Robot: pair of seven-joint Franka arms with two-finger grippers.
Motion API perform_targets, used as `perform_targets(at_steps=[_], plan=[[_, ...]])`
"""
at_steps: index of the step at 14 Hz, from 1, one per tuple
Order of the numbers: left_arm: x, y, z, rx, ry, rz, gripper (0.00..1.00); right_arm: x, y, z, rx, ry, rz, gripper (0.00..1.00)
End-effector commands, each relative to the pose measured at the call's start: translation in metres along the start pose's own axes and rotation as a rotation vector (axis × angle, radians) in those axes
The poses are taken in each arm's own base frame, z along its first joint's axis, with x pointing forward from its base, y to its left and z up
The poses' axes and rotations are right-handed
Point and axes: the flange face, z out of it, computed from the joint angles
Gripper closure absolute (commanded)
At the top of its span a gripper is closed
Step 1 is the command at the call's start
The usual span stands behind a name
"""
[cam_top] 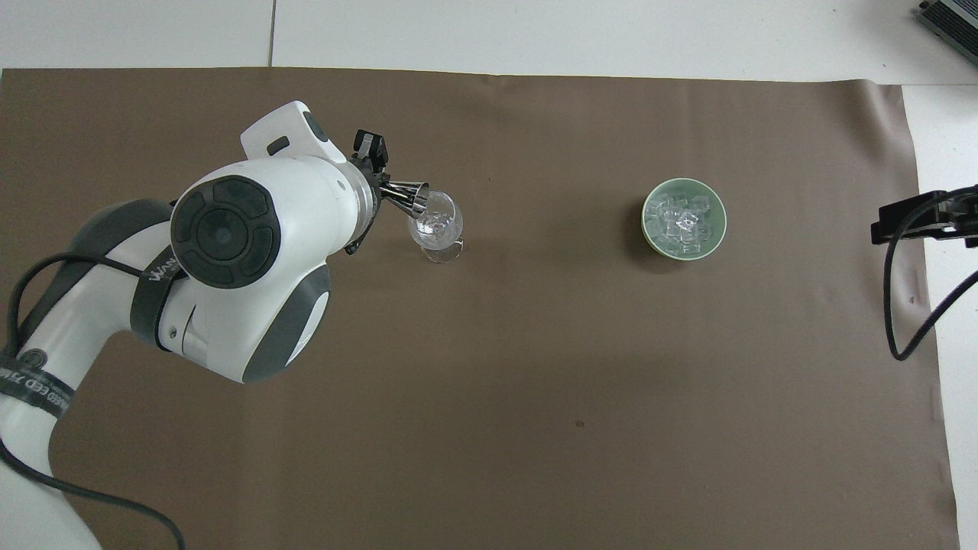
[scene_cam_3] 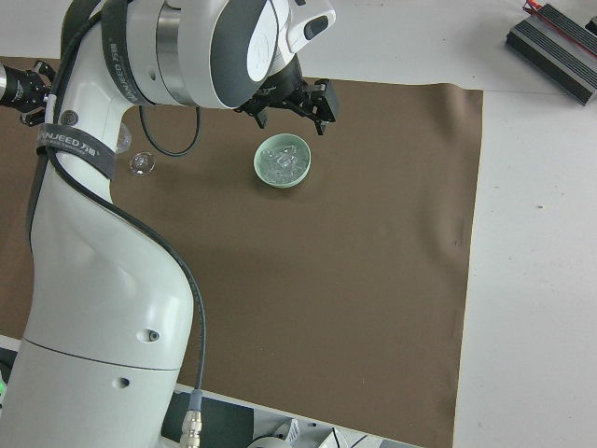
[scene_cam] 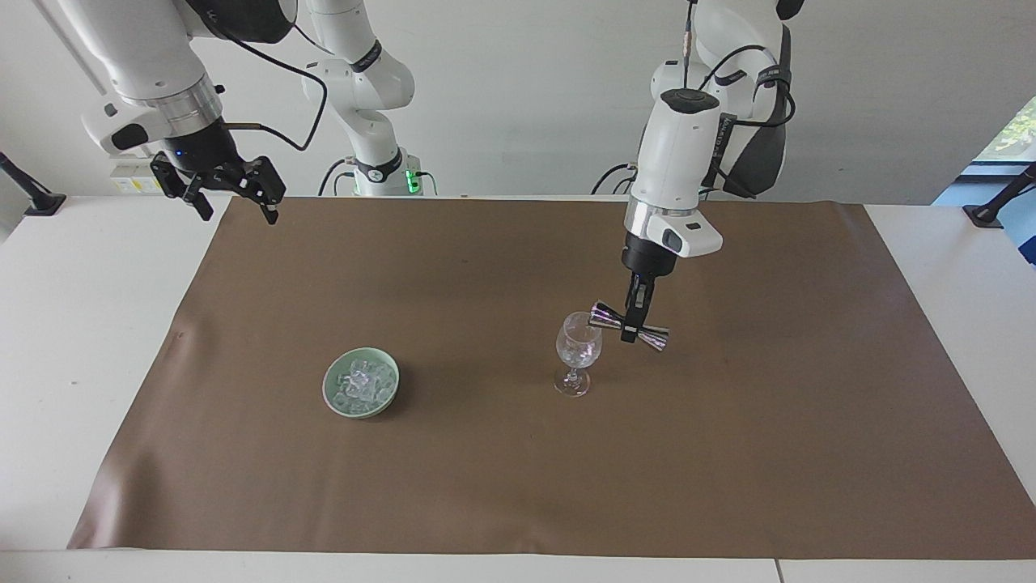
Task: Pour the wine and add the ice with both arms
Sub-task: 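Rotate the left gripper further, tipping the silver cup over the glass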
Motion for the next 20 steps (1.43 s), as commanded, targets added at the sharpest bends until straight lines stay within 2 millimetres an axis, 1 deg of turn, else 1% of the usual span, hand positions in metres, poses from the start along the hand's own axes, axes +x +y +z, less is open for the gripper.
perform_targets(at_steps=[1,2,9,10,20], plan=[[-0.0055,0.004,-0.0076,0.011,0.03,-0.005,1.0,-0.0044,0.0017,-0.0005,0.013,0.002,-0.019,0.0],[-0.0084,0.0037,-0.0079,0.011,0.028,-0.001,1.0,-0.0044,0.0017,-0.0005,0.013,0.002,-0.019,0.0],[-0.0096,0.0036,-0.0062,0.003,0.067,0.037,1.0,-0.0044,0.0017,-0.0005,0.013,0.002,-0.019,0.0],[-0.0124,0.0032,-0.0064,0.002,0.07,0.046,1.0,-0.0044,0.0017,-0.0005,0.013,0.002,-0.019,0.0],[-0.0131,0.0011,-0.003,0.005,0.086,0.048,1.0,-0.0044,0.0017,-0.0005,0.013,0.002,-0.019,0.0]])
